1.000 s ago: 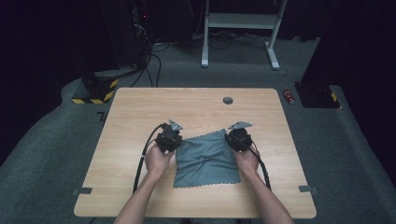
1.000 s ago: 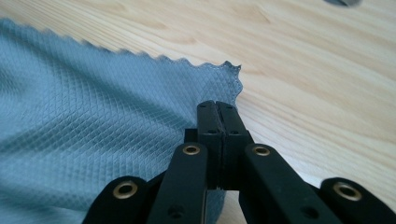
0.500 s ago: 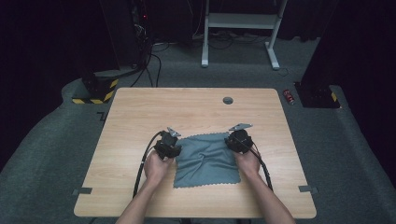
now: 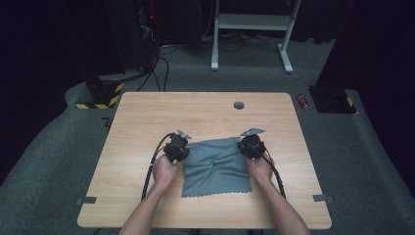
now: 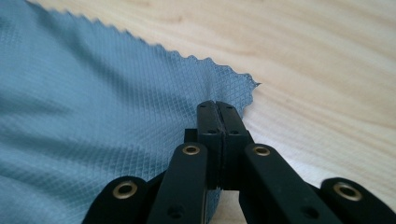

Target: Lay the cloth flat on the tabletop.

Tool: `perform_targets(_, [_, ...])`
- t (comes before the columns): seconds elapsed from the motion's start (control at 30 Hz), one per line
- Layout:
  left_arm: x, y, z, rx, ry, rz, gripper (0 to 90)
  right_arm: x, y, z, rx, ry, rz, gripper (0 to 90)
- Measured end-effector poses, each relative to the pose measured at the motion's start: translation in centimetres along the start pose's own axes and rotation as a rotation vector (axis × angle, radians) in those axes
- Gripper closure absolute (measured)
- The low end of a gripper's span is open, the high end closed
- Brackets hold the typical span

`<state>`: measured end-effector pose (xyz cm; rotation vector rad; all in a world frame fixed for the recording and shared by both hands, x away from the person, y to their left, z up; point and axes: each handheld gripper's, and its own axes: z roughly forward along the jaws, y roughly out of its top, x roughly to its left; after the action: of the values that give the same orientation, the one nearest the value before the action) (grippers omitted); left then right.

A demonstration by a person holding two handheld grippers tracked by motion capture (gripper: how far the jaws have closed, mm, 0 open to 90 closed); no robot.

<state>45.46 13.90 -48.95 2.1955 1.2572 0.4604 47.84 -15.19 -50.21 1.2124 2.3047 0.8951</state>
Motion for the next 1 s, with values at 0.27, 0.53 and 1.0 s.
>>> perform_targets(0.27, [1.1,1.4,0.6,-0.019,0.066,-0.008,89.8,0.0,1.4,0.3,-0.015,-0.024,0.016,89.6])
perform_targets(0.53, [1.1,0.7,1.5,0.007,0.116,-0.004,68.3,-0.3,1.4,1.6,0.047,-0.043,0.044,77.8])
perform_targets(1.0, [-1.8,-6.5,-3.8,-0.011,-0.092,-0.007,60.3,1.8,-3.1,-3.1,0.002,0.075,-0.036,75.1])
